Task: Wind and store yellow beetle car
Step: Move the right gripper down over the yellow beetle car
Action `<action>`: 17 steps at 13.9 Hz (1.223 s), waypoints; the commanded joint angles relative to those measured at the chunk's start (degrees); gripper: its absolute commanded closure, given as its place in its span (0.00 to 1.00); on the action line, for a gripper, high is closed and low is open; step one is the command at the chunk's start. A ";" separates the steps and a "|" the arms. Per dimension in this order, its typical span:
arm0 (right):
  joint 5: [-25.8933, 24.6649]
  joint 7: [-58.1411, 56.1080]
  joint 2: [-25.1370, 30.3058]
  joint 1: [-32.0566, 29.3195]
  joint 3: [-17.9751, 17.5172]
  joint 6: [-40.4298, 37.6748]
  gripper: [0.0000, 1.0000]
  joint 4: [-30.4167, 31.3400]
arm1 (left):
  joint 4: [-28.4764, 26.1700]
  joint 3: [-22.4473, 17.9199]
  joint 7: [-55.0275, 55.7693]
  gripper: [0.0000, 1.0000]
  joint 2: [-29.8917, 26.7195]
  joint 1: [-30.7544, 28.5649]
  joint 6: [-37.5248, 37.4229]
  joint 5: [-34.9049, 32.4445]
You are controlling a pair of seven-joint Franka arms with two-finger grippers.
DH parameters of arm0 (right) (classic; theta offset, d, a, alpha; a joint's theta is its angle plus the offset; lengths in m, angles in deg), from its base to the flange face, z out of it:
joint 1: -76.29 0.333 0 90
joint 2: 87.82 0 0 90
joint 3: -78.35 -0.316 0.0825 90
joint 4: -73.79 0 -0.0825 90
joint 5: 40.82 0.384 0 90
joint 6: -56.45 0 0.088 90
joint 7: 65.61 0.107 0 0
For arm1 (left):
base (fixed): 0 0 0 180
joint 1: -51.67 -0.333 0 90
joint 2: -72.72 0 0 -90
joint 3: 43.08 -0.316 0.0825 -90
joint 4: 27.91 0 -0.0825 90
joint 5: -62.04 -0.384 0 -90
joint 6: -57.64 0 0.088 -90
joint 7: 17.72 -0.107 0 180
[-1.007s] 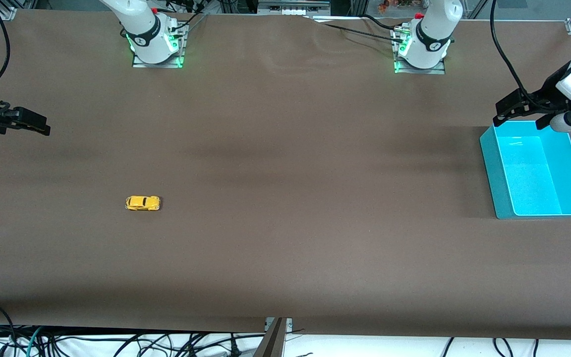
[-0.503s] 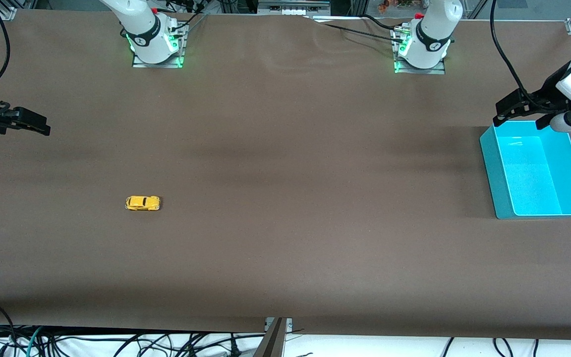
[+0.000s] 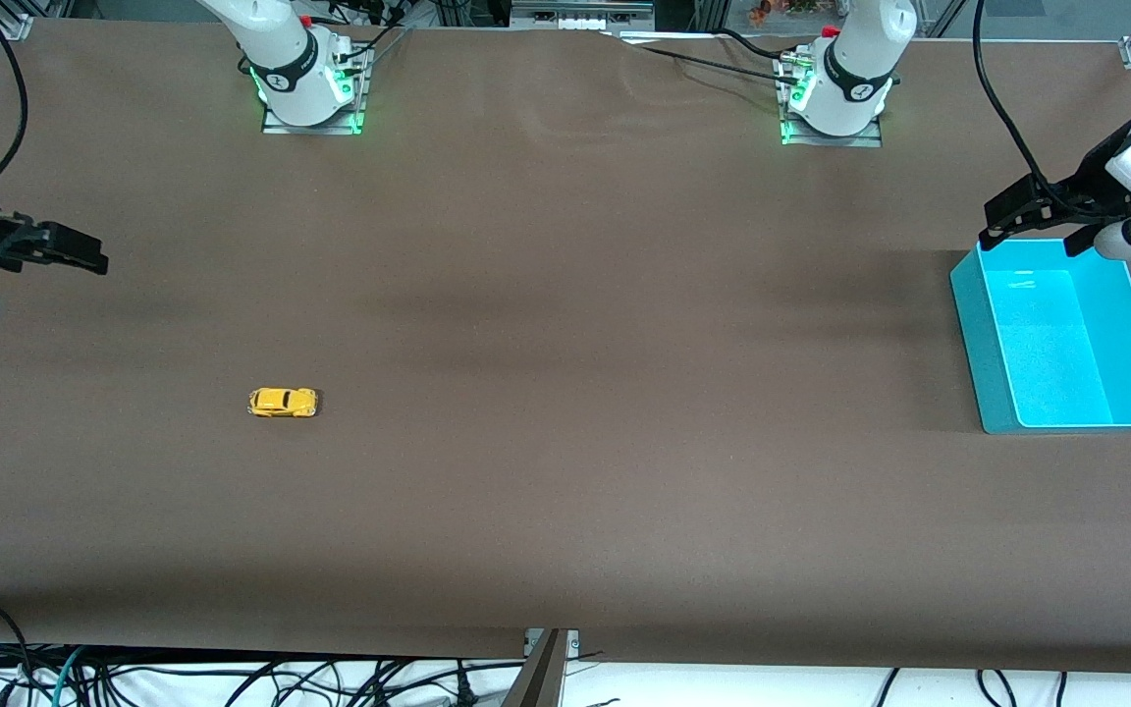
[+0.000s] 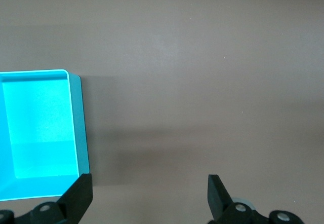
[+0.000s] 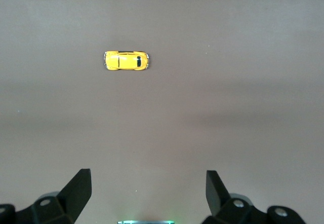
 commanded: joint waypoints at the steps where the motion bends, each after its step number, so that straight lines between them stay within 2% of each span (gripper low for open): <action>1: 1.56 0.41 -3.64 0.66 -0.75 2.67 0.00 -0.06 | 1.34 0.41 -0.42 0.00 0.22 -0.66 -0.96 0.96; 4: 1.66 -0.02 -8.03 2.60 -0.84 5.74 0.00 -0.06 | 1.51 0.32 -0.34 0.00 0.49 -0.66 -1.05 0.87; 7: 0.96 -15.71 -11.29 5.67 -0.75 9.87 0.00 0.72 | 1.51 0.41 -0.33 0.00 0.49 -0.58 -1.05 0.87; 10: 0.69 -23.02 -12.44 6.81 -0.75 12.86 0.00 3.36 | 1.51 0.41 -0.33 0.00 0.49 -0.58 -1.23 0.87; 12: 0.69 -32.23 -13.67 6.82 -0.75 16.37 0.00 5.55 | 1.51 0.41 -0.33 0.00 0.49 -0.58 -1.23 0.87; 14: 0.69 -43.39 -14.37 6.39 -0.58 21.55 0.00 8.62 | 1.51 0.41 -0.33 0.00 0.49 -0.58 -1.23 0.87; 17: 0.69 -53.95 -13.76 6.29 -0.40 30.16 0.00 15.30 | 1.43 0.41 -0.33 0.00 0.49 -0.66 -1.23 0.87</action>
